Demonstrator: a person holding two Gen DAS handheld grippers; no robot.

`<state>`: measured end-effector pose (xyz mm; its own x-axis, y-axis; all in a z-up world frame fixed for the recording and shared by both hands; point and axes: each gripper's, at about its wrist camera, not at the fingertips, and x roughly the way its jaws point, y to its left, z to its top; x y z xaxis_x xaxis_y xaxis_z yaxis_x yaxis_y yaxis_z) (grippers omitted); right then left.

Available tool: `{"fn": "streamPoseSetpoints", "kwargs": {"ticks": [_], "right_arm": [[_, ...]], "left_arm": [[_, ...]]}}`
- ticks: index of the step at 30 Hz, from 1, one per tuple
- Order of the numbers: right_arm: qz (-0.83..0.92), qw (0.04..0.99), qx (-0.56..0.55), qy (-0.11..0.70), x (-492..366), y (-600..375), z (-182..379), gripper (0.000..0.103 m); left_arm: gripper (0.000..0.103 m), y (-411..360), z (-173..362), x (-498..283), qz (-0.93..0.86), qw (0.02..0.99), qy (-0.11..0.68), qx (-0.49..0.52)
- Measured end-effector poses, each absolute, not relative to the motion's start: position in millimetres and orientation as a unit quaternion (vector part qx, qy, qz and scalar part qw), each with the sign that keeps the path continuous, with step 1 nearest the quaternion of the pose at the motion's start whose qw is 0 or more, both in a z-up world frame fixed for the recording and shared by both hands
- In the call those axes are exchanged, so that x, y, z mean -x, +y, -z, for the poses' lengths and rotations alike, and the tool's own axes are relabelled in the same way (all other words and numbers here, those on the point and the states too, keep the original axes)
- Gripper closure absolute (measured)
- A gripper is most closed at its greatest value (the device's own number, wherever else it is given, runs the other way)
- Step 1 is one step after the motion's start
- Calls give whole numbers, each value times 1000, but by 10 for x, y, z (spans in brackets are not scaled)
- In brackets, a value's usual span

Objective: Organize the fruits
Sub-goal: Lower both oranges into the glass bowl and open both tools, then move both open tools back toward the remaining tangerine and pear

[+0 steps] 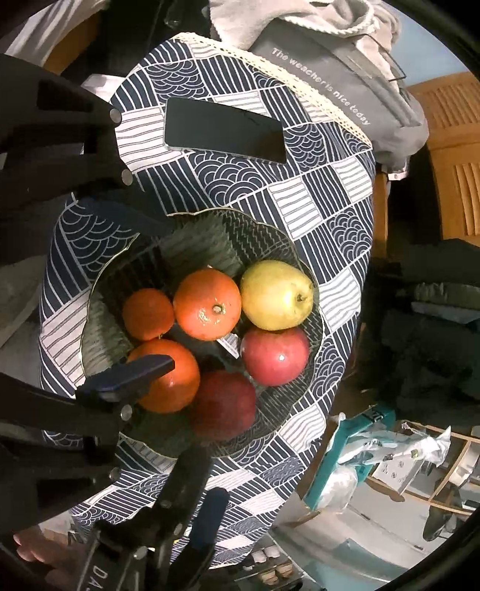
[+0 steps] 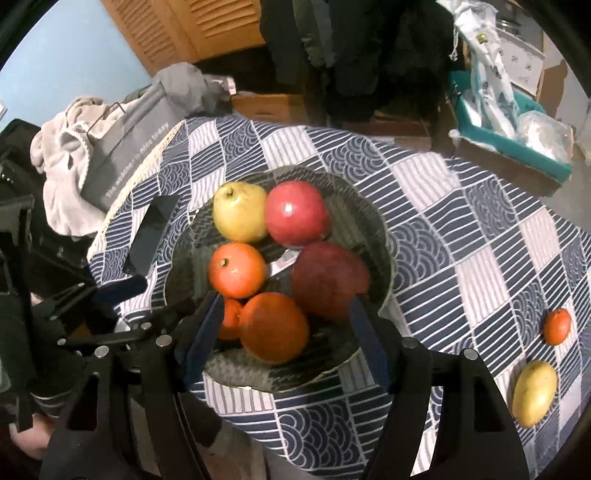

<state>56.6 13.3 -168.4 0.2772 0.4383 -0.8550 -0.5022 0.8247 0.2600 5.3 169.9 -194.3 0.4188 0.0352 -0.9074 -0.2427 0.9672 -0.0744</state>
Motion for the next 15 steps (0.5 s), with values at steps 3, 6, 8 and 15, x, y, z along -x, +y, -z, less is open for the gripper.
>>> {"fn": "streamPoseSetpoints", "kwargs": {"ticks": [3, 6, 8, 15], "right_arm": [[-283, 808, 40, 515, -564, 73, 1631, 29], [-269, 819, 51, 504, -555, -4, 1554, 28], [-258, 828, 63, 494, -541, -48, 1494, 28], [-219, 855, 105, 459, -498, -197, 1313, 26]], "left_arm": [[35, 1661, 1874, -56, -79, 841, 526, 97], [32, 1612, 1792, -56, -76, 847, 518, 96], [30, 1567, 1734, -48, -73, 852, 510, 94], [30, 1406, 1610, -63, -60, 862, 497, 86]]}}
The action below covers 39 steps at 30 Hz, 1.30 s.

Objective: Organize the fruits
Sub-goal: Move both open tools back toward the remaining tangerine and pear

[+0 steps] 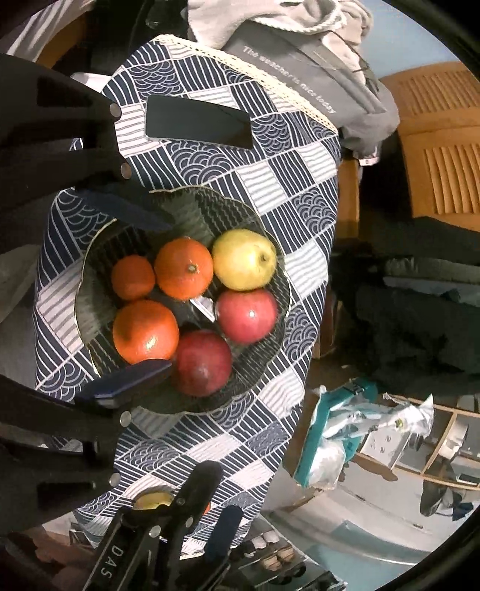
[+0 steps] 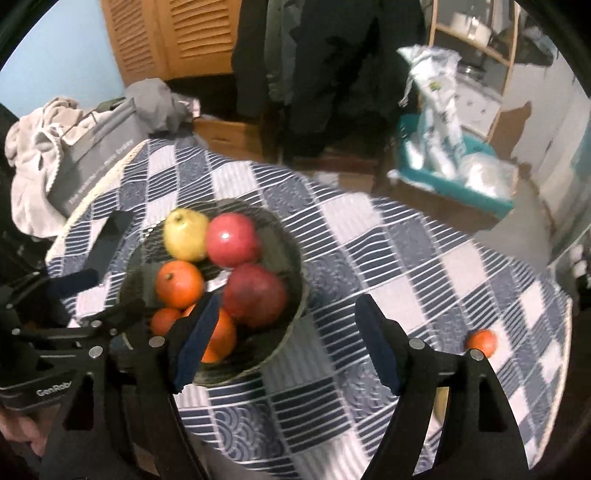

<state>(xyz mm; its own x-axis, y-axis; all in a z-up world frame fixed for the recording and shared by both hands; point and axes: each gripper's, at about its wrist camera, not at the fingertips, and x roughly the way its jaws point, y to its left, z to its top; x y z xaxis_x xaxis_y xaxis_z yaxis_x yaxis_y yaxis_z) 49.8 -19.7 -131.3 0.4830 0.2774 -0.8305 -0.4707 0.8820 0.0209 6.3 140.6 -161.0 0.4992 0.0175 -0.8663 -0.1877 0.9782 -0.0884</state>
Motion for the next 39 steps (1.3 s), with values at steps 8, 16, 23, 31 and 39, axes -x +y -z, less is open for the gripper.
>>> {"fn": "streamPoseSetpoints", "kwargs": {"ticks": [8, 16, 23, 31, 39], "right_arm": [[-193, 871, 118, 436, -464, -455, 1175, 26], [-168, 880, 104, 433, -474, -801, 1107, 26], [-143, 889, 98, 423, -442, -1135, 1039, 26], [-117, 899, 79, 415, -406, -1563, 975, 26], [-84, 902, 61, 418, -434, -2008, 994, 26]], "left_arm": [[30, 1220, 1490, -89, -48, 870, 484, 81], [26, 927, 1360, -121, -30, 879, 471, 61], [26, 659, 1307, -175, -15, 883, 468, 42], [26, 385, 1218, -237, 1, 888, 459, 35], [26, 101, 1213, -327, 13, 887, 461, 19]]}}
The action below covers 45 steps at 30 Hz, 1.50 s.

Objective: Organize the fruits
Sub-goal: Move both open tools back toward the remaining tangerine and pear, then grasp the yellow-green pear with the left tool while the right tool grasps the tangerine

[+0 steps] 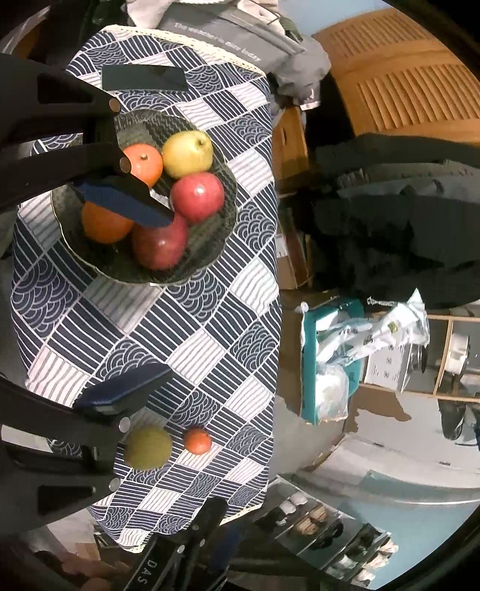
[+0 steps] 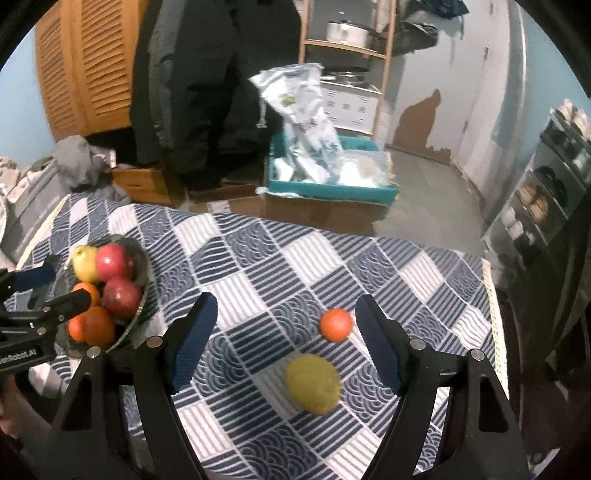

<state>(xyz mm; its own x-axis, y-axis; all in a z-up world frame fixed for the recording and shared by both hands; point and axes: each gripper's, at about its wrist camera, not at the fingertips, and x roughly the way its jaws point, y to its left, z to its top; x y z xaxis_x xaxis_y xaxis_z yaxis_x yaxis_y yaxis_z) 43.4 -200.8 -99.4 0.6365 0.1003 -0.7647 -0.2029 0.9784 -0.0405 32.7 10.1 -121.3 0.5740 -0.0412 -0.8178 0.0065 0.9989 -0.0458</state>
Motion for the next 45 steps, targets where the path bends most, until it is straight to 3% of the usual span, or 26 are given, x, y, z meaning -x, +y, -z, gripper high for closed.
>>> {"fn": "streamPoseSetpoints", "kwargs": {"ticks": [18, 33, 45], "right_arm": [[-66, 869, 43, 488, -852, -2669, 1490, 25], [-82, 817, 23, 570, -1283, -2681, 2329, 26], [-99, 804, 16, 586, -1459, -2635, 2603, 26]], "left_arm": [[26, -311, 1422, -737, 11, 878, 478, -18], [26, -596, 1899, -1199, 13, 861, 506, -53], [26, -697, 2214, -1426, 20, 845, 532, -52]]}}
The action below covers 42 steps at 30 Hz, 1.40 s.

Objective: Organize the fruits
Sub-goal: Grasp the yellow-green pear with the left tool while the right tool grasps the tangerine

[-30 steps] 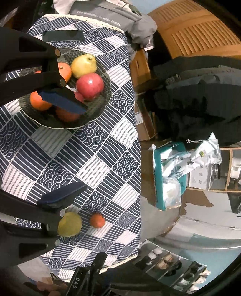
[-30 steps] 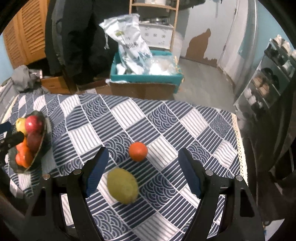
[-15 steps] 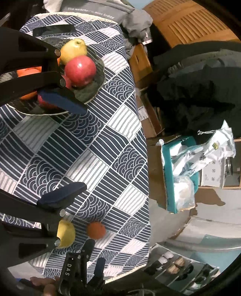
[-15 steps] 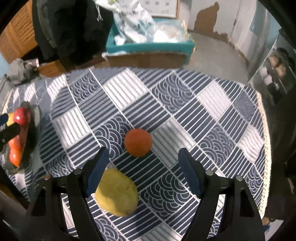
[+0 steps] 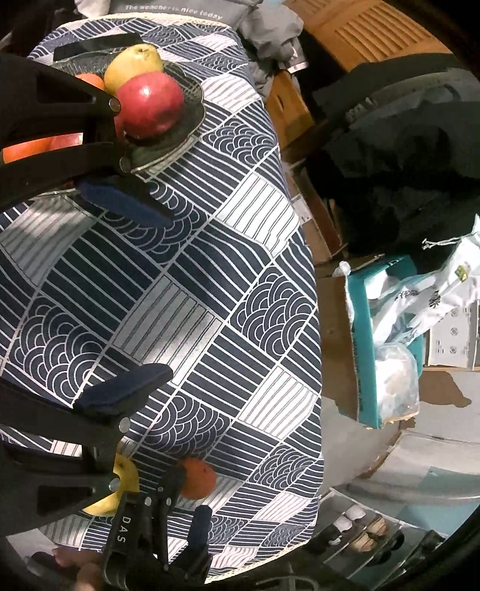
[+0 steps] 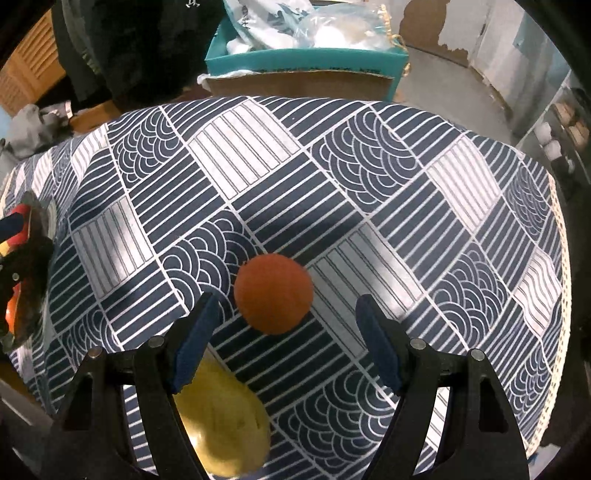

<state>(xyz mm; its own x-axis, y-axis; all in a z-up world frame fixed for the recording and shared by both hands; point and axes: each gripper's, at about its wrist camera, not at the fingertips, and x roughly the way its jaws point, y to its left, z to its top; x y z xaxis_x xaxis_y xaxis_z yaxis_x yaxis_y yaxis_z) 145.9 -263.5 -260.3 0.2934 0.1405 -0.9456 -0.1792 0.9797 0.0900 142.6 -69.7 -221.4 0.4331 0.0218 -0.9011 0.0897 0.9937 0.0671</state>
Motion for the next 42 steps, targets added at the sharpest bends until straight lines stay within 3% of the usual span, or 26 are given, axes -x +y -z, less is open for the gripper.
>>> {"fn": "streamPoseSetpoints", "kwargs": {"ticks": [4, 10, 22, 26, 31, 42], "right_arm": [[-103, 800, 16, 591, -1501, -2627, 2677, 28], [-114, 794, 13, 597, -1502, -2609, 2739, 56], [-88, 821, 21, 564, -1308, -2776, 2409, 58], [-77, 827, 15, 556, -1201, -2865, 2275, 58], [-64, 833, 12, 549, -1057, -2998, 2164, 58], [-32, 838, -13, 545, -660, -3371, 2106, 58]], "left_arm": [[26, -714, 2271, -1462, 23, 840, 539, -49], [26, -774, 2302, -1472, 32, 836, 546, -45], [25, -980, 2144, -1302, 63, 838, 541, -36], [18, -1121, 2074, -1208, 78, 840, 536, -38], [18, -1367, 2025, -1064, 107, 837, 534, -44], [15, -1865, 2191, -827, 147, 812, 562, -49]]}}
